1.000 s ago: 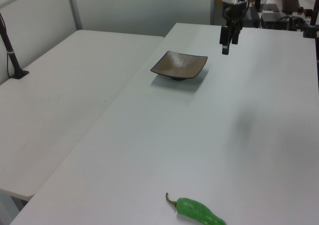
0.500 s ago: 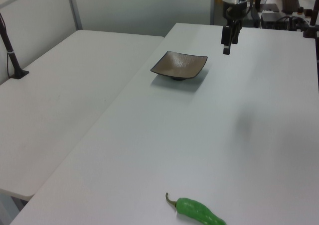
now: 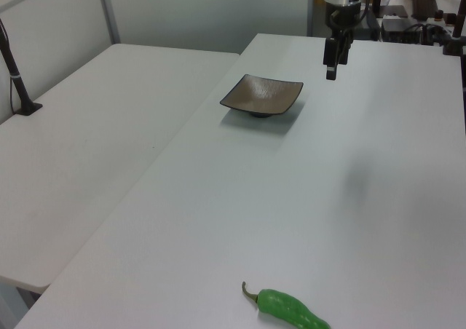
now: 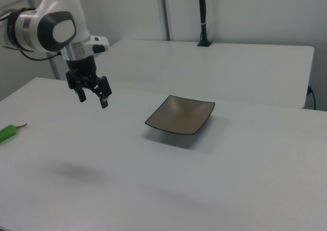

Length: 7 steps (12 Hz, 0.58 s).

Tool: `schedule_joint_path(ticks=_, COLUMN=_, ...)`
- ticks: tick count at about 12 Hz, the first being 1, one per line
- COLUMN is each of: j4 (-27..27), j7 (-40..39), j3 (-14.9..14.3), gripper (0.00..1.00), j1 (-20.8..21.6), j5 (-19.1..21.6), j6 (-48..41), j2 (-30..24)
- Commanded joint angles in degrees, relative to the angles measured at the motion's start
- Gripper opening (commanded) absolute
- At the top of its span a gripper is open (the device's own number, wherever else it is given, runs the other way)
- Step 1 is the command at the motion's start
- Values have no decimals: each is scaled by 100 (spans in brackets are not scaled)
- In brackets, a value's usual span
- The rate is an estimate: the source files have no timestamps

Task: Chili peppers are placed on a ceramic plate
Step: 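Move the open gripper over to the green chili pepper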

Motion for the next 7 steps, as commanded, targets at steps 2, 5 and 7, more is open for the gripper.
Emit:
schedule_joint_path(ticks=2, j4=58, j7=60, j3=154, gripper=100, j1=37, j5=322, j6=260, j2=184)
schedule_joint_path(ticks=5, j4=155, j7=479, j3=522, gripper=100, j1=46, j5=684, j6=1120, j2=570)
schedule_joint_path(ticks=7, j4=164, j7=675, j3=848, gripper=100, j1=46, j5=693, j6=1358, j2=685)
